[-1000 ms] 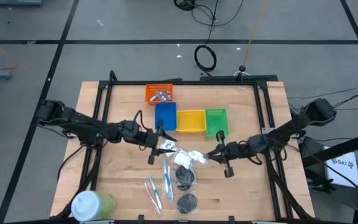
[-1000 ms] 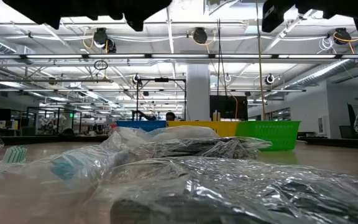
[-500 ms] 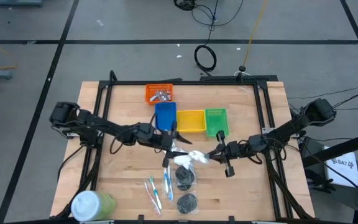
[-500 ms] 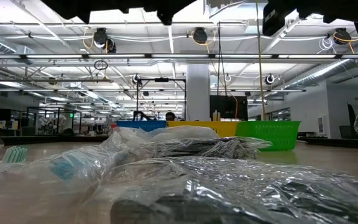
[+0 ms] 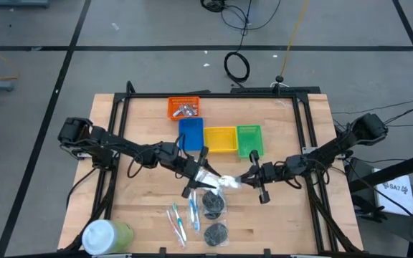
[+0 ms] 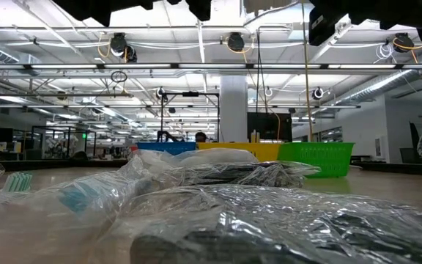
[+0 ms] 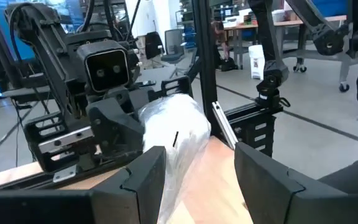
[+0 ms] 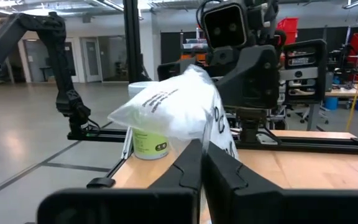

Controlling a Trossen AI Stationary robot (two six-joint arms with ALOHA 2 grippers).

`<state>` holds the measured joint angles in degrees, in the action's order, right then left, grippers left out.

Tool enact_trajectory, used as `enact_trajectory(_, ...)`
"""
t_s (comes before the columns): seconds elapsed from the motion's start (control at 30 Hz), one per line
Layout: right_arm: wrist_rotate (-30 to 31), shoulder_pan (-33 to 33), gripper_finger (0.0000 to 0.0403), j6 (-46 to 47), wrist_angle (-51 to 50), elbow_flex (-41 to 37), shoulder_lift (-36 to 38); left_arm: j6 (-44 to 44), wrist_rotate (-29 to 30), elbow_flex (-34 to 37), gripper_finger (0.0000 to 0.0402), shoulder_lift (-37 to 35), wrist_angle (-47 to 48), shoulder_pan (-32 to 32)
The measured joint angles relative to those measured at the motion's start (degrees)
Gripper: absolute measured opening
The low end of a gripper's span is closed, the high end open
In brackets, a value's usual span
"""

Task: Pick & Place Travel size toiletries
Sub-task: Put the top right vanity pack into the blue basket

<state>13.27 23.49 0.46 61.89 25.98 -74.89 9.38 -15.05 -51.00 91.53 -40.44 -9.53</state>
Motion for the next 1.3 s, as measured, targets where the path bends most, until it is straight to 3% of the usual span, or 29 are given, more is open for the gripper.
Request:
enact_trajectory(0.23,-0.1,-0.7,0.0,0.3,0.0,0.0,0.0,-6.1,2.8,0.0,0.0192,0.0,-0.1,0.5)
enact_trajectory(0.5,-0.1,-0.7,0.0,0.3,0.0,0.0,0.0,-2.4,6.5,0.0,0.027,0.0,0.4,0.3)
enact_trajectory(0.67,-0.1,-0.7,0.0,0.3,0.4,0.1,0.0,-1.4,6.0,0.0,0.0284,1.3,-0.8,0.4)
enact_trajectory(1.07,-0.1,-0.9,0.0,0.3,-0.9,0.2,0.0,3.2,5.9,-7.7,0.022,9.3,-1.0,0.4)
enact_trajectory(1.17,-0.1,-0.9,0.0,0.3,-0.9,0.2,0.0,5.1,5.9,-8.1,0.018,9.2,-0.8,0.4)
enact_trajectory(1.3,0.3,-0.9,0.0002,-0.1,-1.5,0.2,0.0,5.9,6.0,-8.1,0.009,6.5,3.5,0.4)
